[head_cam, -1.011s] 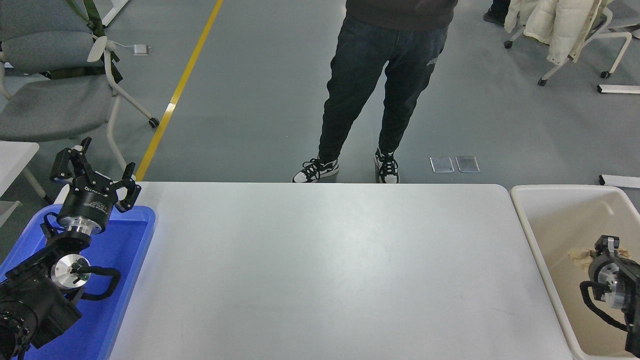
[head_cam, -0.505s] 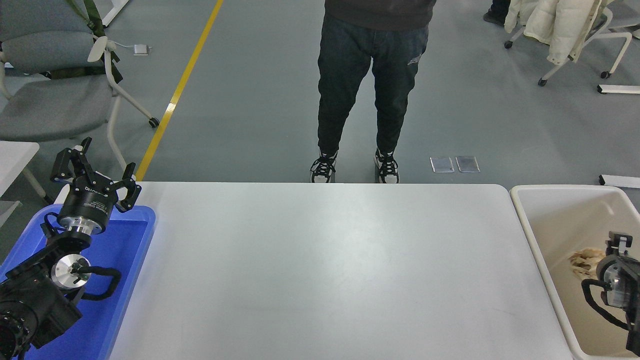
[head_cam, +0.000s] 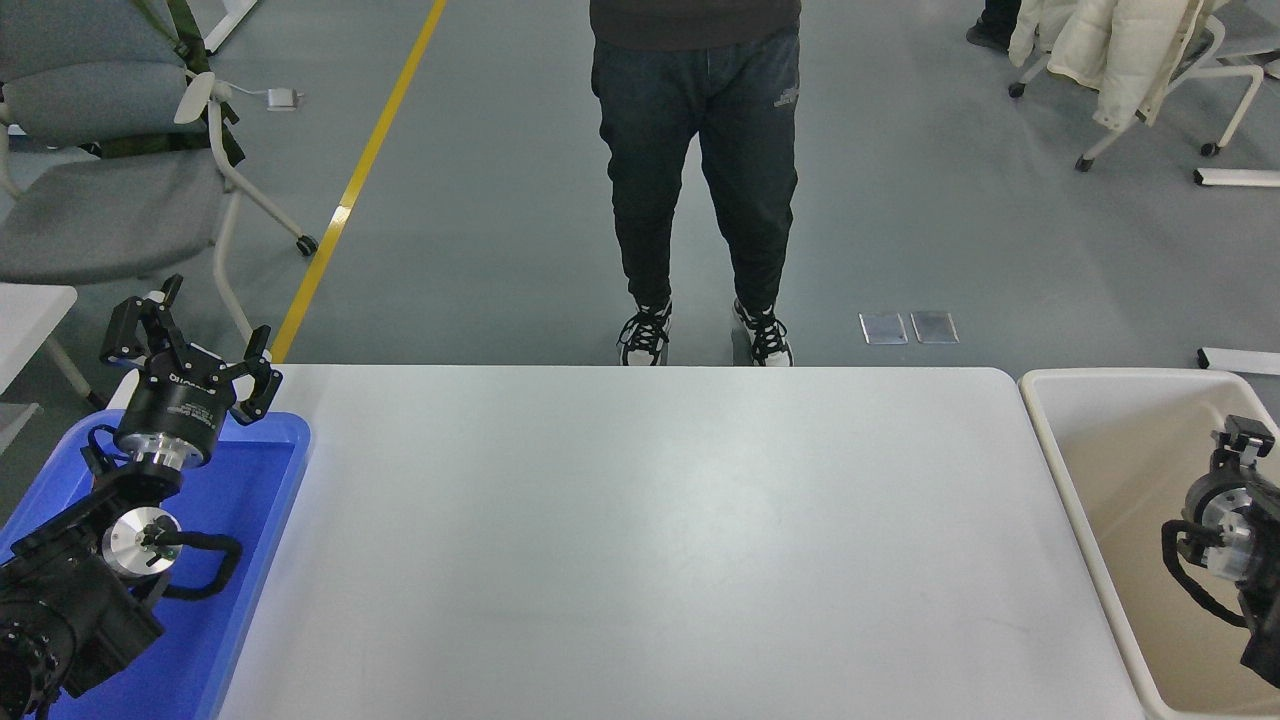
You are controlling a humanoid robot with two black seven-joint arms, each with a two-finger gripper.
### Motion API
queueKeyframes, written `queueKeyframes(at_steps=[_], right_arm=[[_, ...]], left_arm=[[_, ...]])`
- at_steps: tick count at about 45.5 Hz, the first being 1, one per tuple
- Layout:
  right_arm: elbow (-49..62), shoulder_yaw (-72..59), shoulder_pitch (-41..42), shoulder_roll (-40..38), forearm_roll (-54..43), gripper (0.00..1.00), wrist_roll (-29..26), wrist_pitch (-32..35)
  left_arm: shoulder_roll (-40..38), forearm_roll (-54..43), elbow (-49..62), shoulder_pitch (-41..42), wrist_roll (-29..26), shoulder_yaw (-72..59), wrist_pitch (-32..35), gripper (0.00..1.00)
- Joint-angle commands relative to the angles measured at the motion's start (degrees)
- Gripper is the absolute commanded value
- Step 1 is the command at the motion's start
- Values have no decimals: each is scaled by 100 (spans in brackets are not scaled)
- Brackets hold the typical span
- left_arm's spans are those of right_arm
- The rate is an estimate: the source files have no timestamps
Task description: Clean the table surface
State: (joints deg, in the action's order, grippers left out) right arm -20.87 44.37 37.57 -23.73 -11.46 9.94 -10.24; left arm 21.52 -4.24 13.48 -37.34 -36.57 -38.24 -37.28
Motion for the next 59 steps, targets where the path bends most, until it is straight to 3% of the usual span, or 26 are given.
queueKeyframes(at_steps=[1, 6, 14, 23, 35, 44, 59], right_arm=[[-1893, 1249, -575, -61, -23, 99, 500, 670], [-2474, 1618, -830, 96, -40, 99, 430, 1427], [-2536, 2058, -883, 667, -865, 99, 483, 1753], [-2545, 3359, -1024, 1415, -1675, 99, 492, 1771], [-2466, 2850, -1032, 1204, -1719, 99, 527, 1736], [-2422, 2867, -1085, 1327, -1719, 99, 1124, 1674], [-2211, 2858, -1182, 1345, -1719, 99, 1203, 1648]], left_arm=[[-7, 2, 6, -1, 0, 0, -7, 100], [-7, 2, -3, -1, 0, 0, -7, 100], [-7, 2, -3, -1, 0, 0, -7, 100], [-7, 2, 6, -1, 0, 0, -16, 100], [-7, 2, 6, -1, 0, 0, -7, 100], [1, 2, -3, -1, 0, 0, -7, 100], [-7, 2, -3, -1, 0, 0, -7, 100]])
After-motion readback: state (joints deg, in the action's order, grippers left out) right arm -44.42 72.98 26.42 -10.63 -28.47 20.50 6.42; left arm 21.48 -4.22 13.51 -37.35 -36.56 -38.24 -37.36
